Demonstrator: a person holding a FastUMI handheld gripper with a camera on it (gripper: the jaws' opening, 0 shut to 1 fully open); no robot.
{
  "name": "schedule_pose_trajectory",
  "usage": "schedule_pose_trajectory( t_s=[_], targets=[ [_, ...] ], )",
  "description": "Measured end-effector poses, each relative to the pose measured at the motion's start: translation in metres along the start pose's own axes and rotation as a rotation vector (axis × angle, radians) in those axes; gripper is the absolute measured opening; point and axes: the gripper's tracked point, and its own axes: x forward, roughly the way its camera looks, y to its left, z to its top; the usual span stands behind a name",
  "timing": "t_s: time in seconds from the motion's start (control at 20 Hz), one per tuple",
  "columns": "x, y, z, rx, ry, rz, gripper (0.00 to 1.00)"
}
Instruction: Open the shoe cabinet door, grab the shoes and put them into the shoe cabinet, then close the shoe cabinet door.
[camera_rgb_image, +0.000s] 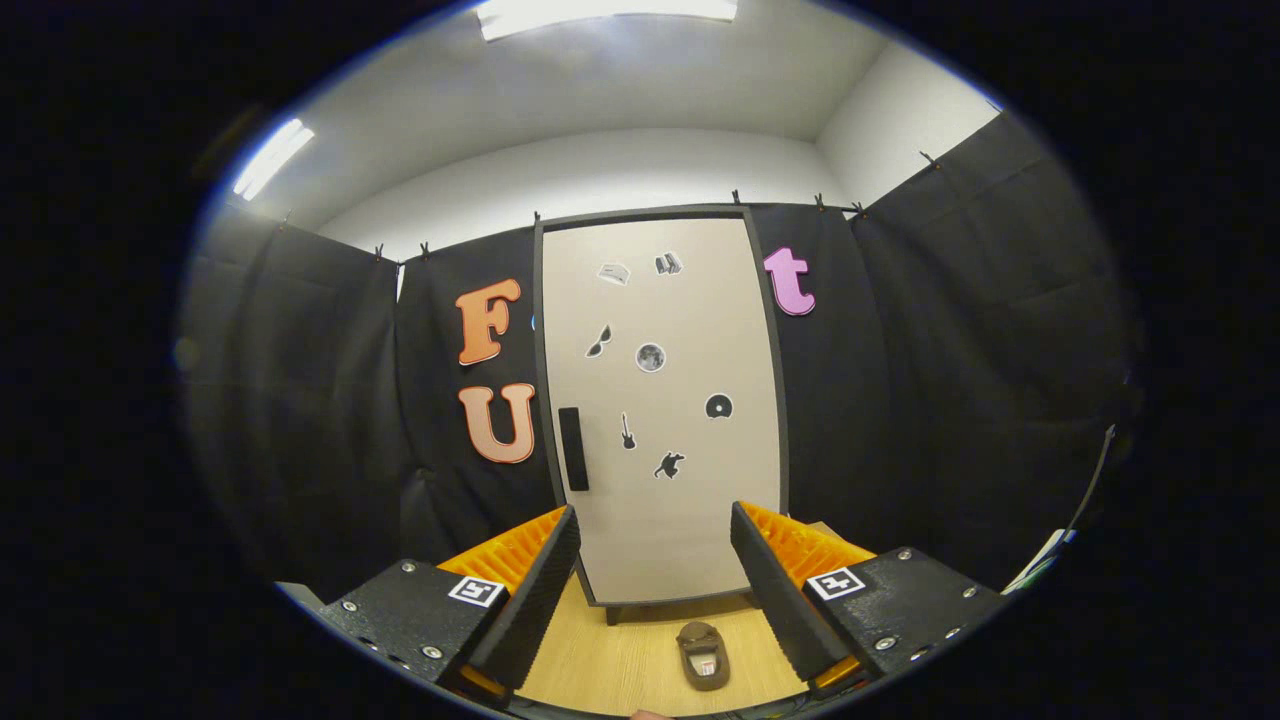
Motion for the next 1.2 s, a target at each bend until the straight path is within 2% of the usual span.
schedule_pose_trajectory(
  t_s=[0.6, 0.95, 1.2],
  targets=[
    [0.127, 0.086, -0.022, -0.026, 0.000, 0.013, 0.87],
    [0.214, 0.106, -0.040, -0.041, 0.016, 0.042, 0.86],
    [0.269, 0.111, -0.049, -0.051, 0.027, 0.025, 0.86]
  ],
)
